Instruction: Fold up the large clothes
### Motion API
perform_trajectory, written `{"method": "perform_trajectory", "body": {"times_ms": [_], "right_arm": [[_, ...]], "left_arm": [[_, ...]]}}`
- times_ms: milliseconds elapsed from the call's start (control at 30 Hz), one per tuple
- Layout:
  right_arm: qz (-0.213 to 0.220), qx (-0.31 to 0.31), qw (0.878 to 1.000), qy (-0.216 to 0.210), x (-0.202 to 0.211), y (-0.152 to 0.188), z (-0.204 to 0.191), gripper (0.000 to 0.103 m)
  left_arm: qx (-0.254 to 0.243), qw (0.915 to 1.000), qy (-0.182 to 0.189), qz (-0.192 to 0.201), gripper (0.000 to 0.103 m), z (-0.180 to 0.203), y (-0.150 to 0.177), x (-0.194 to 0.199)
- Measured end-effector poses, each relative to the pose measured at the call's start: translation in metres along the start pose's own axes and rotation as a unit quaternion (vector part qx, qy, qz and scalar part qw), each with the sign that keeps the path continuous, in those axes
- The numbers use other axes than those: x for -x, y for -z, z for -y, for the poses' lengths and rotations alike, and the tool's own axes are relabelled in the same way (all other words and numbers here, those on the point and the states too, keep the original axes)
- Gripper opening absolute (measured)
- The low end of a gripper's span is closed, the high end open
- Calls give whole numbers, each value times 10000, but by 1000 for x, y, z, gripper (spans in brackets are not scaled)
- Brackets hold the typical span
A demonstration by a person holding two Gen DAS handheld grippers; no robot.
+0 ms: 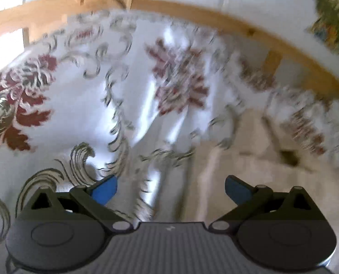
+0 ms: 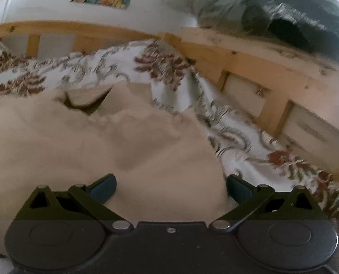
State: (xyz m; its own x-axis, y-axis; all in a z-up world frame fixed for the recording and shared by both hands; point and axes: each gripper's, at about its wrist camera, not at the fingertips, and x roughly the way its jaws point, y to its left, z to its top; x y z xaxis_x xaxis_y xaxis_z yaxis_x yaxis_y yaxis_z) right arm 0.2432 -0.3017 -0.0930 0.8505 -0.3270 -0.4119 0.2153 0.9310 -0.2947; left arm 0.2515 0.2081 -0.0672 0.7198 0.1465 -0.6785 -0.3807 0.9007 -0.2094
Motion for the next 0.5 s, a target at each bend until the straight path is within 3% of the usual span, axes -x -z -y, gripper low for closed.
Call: {"method": "perform_trajectory", "body": {"times_ms": [167,300,400,467,500], "right_arm": [[1273,434,9906,-257,41,-14,-24,102],[1187,828,9828,-1147,39,-31,-62,102],[1423,1023,9696,-1710,33,-39,-84,102],[1371,1140,9668,-1833,25,-37,-97,102],[1259,1220,9677,-1809,18,-34,-102,102]], "left_arm": [[-559,9949,752,370,102,50,15,26],[-1524,9797,1303,85,102,114,36,14],[-2520,9580,1357,140,102,145,62,5],[-2717,9535,1265,304,102,148,71,2],[-2684,9554,1218,183,103,147,71,-4]]}}
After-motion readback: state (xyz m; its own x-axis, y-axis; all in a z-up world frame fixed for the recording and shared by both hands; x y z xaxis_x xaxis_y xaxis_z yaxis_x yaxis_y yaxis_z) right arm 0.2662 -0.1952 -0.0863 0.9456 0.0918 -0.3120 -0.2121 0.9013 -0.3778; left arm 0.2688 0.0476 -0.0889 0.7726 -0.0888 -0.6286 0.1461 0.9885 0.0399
